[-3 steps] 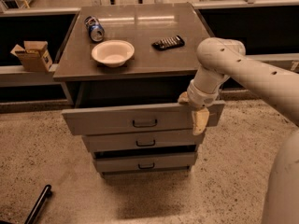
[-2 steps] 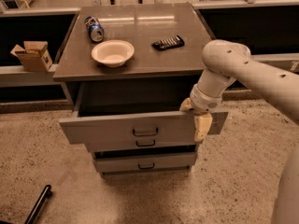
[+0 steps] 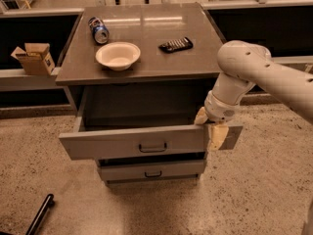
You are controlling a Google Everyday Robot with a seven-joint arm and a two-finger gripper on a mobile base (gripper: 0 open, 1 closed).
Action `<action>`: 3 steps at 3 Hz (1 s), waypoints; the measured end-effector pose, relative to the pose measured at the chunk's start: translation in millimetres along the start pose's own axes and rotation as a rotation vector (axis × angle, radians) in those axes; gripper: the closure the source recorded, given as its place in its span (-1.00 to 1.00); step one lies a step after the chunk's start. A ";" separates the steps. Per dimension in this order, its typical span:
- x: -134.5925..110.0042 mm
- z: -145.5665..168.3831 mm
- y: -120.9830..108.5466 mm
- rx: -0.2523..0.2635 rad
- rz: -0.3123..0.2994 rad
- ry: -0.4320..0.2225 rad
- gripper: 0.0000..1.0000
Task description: Open top drawer
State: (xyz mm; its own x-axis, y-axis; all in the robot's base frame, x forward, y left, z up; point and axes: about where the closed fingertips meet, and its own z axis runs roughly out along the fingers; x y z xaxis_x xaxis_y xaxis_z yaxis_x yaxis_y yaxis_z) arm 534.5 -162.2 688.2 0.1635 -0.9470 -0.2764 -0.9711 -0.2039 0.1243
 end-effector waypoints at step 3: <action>-22.0 -84.0 -15.7 0.263 0.052 0.056 0.06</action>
Offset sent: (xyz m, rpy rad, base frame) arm 0.0148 -0.0073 0.1182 -0.0249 -0.3095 -0.1417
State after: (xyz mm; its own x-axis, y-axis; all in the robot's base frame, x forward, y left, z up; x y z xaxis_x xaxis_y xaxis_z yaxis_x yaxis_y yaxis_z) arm 560.9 -159.1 772.4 0.1143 -0.9684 -0.2216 -0.9891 -0.0900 -0.1169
